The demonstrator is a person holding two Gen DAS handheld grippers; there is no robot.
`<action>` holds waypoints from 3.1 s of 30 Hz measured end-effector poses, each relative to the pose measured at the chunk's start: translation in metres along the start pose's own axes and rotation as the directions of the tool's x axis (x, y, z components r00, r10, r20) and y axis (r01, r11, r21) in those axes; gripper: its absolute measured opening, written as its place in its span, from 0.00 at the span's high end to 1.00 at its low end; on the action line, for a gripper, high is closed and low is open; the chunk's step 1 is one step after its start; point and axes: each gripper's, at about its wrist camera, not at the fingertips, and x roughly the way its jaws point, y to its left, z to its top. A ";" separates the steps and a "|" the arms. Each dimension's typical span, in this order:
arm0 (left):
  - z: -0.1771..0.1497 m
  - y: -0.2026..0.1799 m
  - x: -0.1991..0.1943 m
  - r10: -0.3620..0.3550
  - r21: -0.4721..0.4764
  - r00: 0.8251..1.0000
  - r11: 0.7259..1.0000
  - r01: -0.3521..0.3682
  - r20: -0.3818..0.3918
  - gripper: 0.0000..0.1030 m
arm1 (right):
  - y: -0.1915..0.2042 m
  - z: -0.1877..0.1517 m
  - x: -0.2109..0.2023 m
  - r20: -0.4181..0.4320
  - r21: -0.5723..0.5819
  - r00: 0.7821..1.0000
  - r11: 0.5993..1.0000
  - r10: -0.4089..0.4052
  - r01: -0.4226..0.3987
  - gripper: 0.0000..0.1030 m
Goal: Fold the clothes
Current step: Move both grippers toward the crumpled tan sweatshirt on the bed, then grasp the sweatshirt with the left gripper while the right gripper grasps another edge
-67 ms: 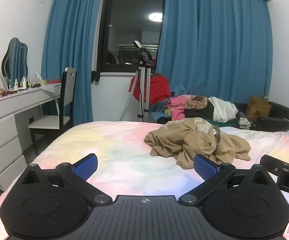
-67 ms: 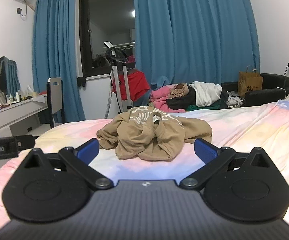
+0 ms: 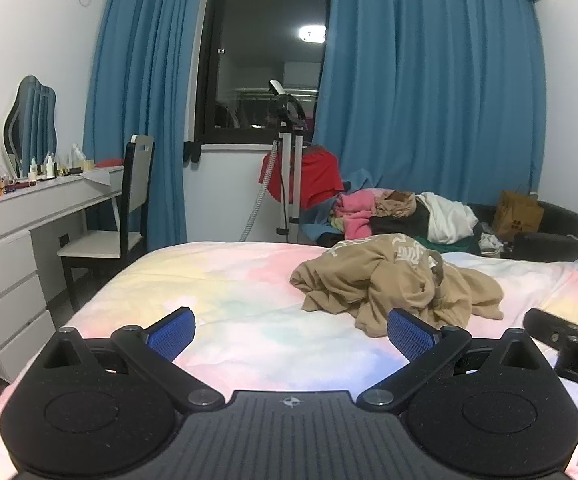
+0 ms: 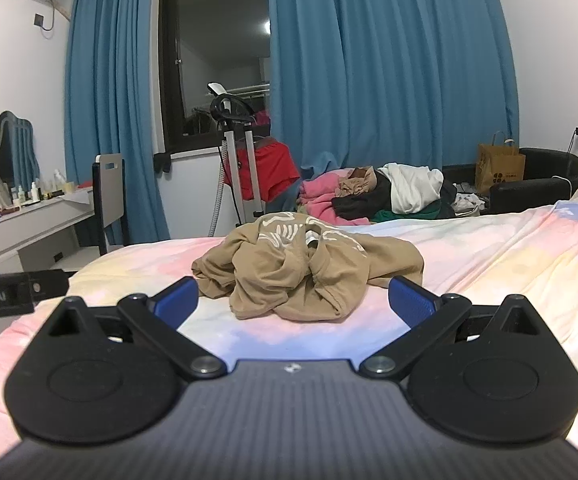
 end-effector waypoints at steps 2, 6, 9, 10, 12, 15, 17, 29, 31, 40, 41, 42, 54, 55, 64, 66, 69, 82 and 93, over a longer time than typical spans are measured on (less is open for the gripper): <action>-0.002 0.000 0.002 0.005 0.001 1.000 1.000 -0.005 -0.004 0.00 | 0.000 -0.001 0.000 -0.002 -0.003 1.000 1.000 -0.004 0.004 0.00; -0.006 -0.001 0.005 0.016 0.002 1.000 1.000 -0.016 -0.012 0.00 | 0.000 -0.003 0.001 -0.007 -0.008 1.000 1.000 -0.012 0.012 0.00; -0.008 0.000 0.010 0.020 0.000 1.000 1.000 -0.020 -0.024 0.00 | 0.000 -0.004 0.002 -0.010 -0.012 1.000 1.000 -0.018 0.018 0.00; -0.007 0.001 0.013 0.019 -0.002 0.999 1.000 -0.019 -0.029 0.00 | 0.000 -0.005 0.002 -0.011 -0.013 1.000 1.000 -0.020 0.020 0.00; -0.007 0.002 0.010 0.016 -0.003 0.999 1.000 -0.016 -0.029 0.00 | 0.001 -0.006 0.003 -0.013 -0.016 1.000 1.000 -0.024 0.024 0.00; -0.006 0.003 0.006 0.011 -0.006 1.000 1.000 -0.011 -0.029 0.00 | 0.001 -0.007 0.004 -0.016 -0.020 0.999 0.999 -0.030 0.030 0.00; -0.006 0.003 0.003 0.009 -0.007 1.000 1.000 -0.009 -0.028 0.00 | 0.001 -0.008 0.004 -0.018 -0.023 0.999 0.999 -0.035 0.034 0.00; -0.007 0.000 0.005 0.024 0.012 1.000 1.000 -0.023 -0.017 0.00 | -0.002 -0.008 0.007 -0.033 -0.018 0.999 0.999 -0.028 0.027 0.00; -0.008 -0.001 0.005 0.021 0.018 1.000 1.000 -0.021 -0.015 0.00 | -0.003 -0.008 0.007 -0.037 -0.012 0.999 1.000 -0.025 0.025 0.00; -0.016 0.001 0.012 -0.032 0.024 0.999 0.999 0.032 -0.018 0.00 | -0.005 -0.008 0.005 -0.021 0.017 1.000 1.000 0.006 -0.005 0.00; -0.018 0.001 0.014 -0.046 0.026 0.999 0.999 0.046 -0.021 0.00 | -0.006 -0.006 0.004 -0.012 0.022 1.000 1.000 0.001 -0.001 0.00; -0.019 0.000 0.018 -0.061 0.030 0.998 0.998 0.062 -0.026 0.00 | -0.007 -0.005 0.003 -0.004 0.023 1.000 1.000 -0.010 0.010 0.00; -0.020 -0.093 0.147 -0.223 0.325 0.971 0.915 0.238 -0.086 0.14 | -0.050 0.006 0.000 0.019 0.131 0.992 0.984 -0.124 0.121 0.00; -0.021 -0.105 0.160 -0.221 0.361 0.972 0.903 0.235 -0.080 0.15 | -0.055 0.004 0.004 0.009 0.144 0.992 0.982 -0.127 0.124 0.00; -0.026 -0.163 0.265 -0.205 0.522 0.978 0.832 0.189 -0.028 0.68 | -0.094 -0.028 0.065 -0.097 0.235 0.985 0.958 -0.143 0.162 0.00; -0.016 -0.153 0.268 -0.224 0.461 0.975 0.863 0.204 -0.013 0.88 | -0.093 -0.035 0.078 -0.104 0.216 0.985 0.963 -0.139 0.159 0.00; 0.002 -0.131 0.257 -0.262 0.353 0.965 0.905 0.236 0.028 0.93 | -0.092 -0.043 0.094 -0.106 0.202 0.986 0.969 -0.126 0.146 0.00; 0.063 -0.050 0.074 -0.405 0.157 0.899 0.911 0.381 0.169 0.95 | -0.070 -0.030 0.077 0.005 0.198 1.000 0.980 0.016 -0.016 0.00; 0.041 0.015 -0.029 -0.422 0.087 0.893 0.906 0.413 0.154 0.95 | -0.005 -0.020 -0.004 -0.096 0.140 0.958 0.956 0.271 -0.257 0.00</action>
